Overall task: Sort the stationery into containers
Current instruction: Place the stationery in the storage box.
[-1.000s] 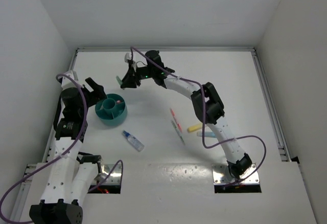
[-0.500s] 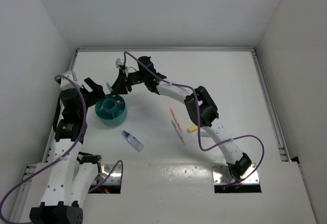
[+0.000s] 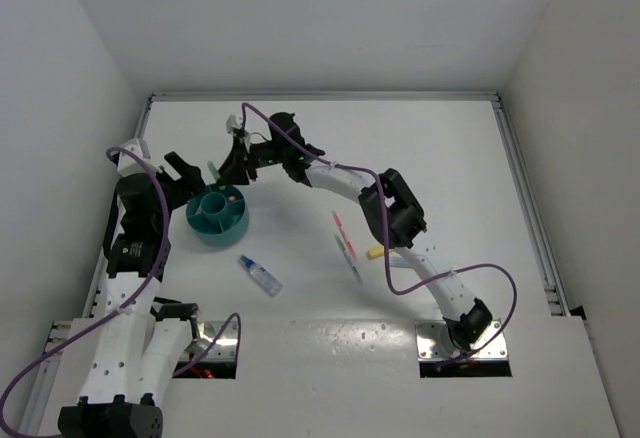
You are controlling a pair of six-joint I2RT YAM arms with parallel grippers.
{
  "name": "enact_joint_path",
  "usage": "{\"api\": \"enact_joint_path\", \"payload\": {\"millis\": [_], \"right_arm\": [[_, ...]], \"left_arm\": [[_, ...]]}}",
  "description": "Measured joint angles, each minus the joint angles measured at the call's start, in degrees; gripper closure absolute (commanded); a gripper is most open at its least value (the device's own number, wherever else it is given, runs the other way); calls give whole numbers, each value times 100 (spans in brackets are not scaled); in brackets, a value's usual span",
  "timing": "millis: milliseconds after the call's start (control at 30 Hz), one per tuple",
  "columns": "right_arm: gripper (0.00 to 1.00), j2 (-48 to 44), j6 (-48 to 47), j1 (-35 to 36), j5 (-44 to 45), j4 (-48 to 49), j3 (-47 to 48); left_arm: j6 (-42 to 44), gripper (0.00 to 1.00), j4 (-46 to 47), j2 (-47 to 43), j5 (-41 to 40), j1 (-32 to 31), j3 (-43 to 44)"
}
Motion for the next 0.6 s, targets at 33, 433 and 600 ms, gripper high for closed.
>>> {"api": "enact_joint_path", "payload": {"millis": [33,433,600], "right_arm": [[99,28,0,0,26,-2,0],[68,304,0,-4,133,-52,0],[53,304,-26,-39,173,-57,-13]], "left_arm": [[0,11,0,-2,0,0,0],[0,11,0,-2,-2,0,0],[0,11,0,-2,-2,0,0]]}}
